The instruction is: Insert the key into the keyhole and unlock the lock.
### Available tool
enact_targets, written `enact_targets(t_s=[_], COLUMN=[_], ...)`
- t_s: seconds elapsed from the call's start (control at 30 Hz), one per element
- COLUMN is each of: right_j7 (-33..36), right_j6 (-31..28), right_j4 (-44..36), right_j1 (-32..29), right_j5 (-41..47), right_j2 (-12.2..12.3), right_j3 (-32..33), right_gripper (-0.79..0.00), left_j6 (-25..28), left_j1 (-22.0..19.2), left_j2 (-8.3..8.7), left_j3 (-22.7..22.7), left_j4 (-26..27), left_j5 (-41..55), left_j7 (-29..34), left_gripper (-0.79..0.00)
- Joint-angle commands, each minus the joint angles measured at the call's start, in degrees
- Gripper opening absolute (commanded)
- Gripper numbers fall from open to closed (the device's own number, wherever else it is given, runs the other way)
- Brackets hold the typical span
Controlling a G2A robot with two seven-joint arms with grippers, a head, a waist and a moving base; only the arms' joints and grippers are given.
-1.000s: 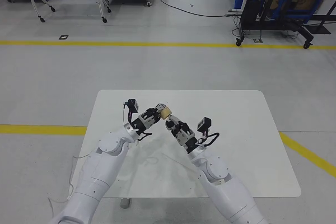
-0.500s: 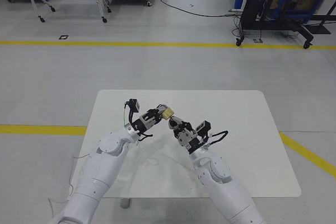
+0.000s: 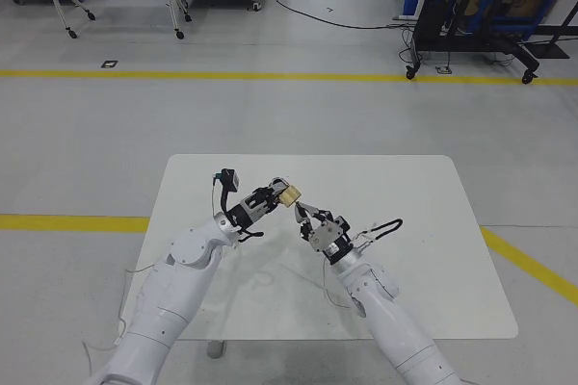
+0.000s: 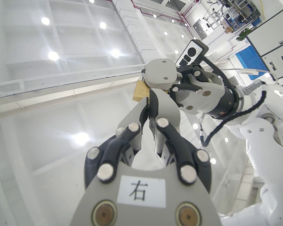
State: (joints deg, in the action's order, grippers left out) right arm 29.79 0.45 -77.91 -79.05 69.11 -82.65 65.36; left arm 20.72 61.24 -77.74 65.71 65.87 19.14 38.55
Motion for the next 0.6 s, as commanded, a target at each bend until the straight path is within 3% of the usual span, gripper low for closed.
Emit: enact_targets(t_s=[0.0, 0.17, 0.3, 0.33, 0.37, 0.57], right_j7=[0.29, 0.62, -2.42, -3.04, -3.72, -7.87], right_j6=[-0.01, -0.69, -6.48, -7.69, -8.89, -14.39], right_j4=[0.13, -0.28, -1.48, -2.34, -3.01, -7.33], right_j1=[0.03, -0.11, -0.23, -0.69, -1.09, -3.57], right_j5=[0.00, -1.77, -14.25, -16.04, -17.38, -26.88], right_j2=[-0.02, 0.09, 0.66, 0.68, 0.72, 1.62], right_j3=[0.00, 0.26, 0.32, 0.02, 0.09, 3.63], right_gripper=[-0.785, -0.785, -0.191, -0.083, -0.028, 0.000], left_j6=[0.33, 0.48, -0.11, -0.40, -0.69, -1.33], left_j1=[0.08, 0.19, 0.20, 0.16, 0.13, 0.12], left_j2=[0.03, 0.06, 0.08, 0.09, 0.09, 0.10], left_j3=[0.04, 0.07, 0.13, 0.12, 0.06, -0.08], left_j4=[0.17, 0.25, 0.13, 0.07, 0.05, 0.14], left_j5=[-0.10, 0.11, 0.23, -0.03, -0.22, -0.87], left_j7=[-0.01, 0.00, -0.40, -0.70, -0.88, -1.66], left_gripper=[-0.785, -0.785, -0.785, -0.785, -0.785, -0.785])
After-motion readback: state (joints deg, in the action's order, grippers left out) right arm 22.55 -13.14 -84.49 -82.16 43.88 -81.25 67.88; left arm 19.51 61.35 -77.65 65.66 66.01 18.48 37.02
